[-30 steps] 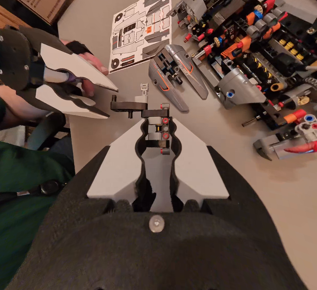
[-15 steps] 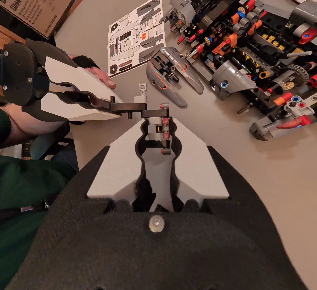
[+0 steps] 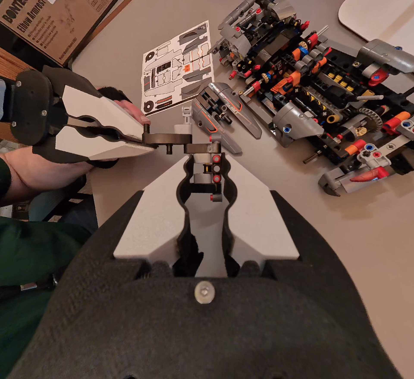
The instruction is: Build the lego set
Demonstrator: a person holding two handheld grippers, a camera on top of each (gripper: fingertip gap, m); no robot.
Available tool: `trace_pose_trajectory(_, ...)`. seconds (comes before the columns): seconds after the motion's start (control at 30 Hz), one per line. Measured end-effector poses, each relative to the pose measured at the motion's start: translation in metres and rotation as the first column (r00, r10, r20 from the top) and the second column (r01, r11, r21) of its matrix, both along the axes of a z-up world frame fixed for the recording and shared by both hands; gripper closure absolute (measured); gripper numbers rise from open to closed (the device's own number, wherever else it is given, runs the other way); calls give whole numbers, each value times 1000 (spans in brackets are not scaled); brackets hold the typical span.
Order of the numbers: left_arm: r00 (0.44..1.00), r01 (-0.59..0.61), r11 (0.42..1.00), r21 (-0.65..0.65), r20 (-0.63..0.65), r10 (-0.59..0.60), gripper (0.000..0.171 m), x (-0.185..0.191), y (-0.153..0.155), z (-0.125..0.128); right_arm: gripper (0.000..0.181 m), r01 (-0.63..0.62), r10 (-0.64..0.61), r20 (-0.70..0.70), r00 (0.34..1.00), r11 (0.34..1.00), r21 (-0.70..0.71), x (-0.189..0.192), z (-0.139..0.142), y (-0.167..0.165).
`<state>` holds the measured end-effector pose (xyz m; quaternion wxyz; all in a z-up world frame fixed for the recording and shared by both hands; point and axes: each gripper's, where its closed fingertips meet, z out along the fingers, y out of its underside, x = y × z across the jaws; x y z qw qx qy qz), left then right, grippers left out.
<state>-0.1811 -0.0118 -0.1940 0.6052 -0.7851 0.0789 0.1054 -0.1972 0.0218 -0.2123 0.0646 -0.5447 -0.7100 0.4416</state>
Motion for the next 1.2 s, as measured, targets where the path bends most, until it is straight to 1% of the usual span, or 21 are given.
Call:
trace_pose_trajectory(0.1,1000,-19,999,29,16,18,171,-5,-4,3,159,13,-13,-18,1000,1000,2,-1,6,2)
trace_pose_trajectory(0.23,999,-47,998,51,13,47,158,-10,-6,8,159,16,-15,-33,999,1000,27,-1,11,1)
trace_pose_trajectory(0.33,999,-47,997,54,-3,48,156,-8,-4,10,159,12,-11,-36,999,999,42,0,11,-2)
trace_pose_trajectory(0.6,997,-49,997,60,-53,53,163,-4,-1,14,159,0,2,-38,999,998,56,4,11,-10)
trace_pose_trajectory(0.67,996,-65,996,56,-63,68,165,-6,-3,14,153,6,-3,-48,999,999,53,4,12,-10)
trace_pose_trajectory(0.73,996,-63,995,72,-51,67,166,-6,-4,18,149,9,-7,-54,999,999,37,4,14,-11)
trace_pose_trajectory(0.8,995,-79,994,75,-48,83,166,-9,-6,19,137,13,-12,-63,998,1000,16,4,18,-11)
trace_pose_trajectory(0.87,996,-83,993,88,-27,85,166,-10,-7,22,130,16,-15,-72,997,1000,13,4,20,-12)
trace_pose_trajectory(1.03,995,-97,989,111,25,94,166,-15,-10,26,127,13,-14,-124,992,1000,-10,10,31,-12)
trace_pose_trajectory(1.2,991,-98,985,139,100,85,166,-18,-13,29,127,27,-29,-143,989,1000,-13,16,34,-10)
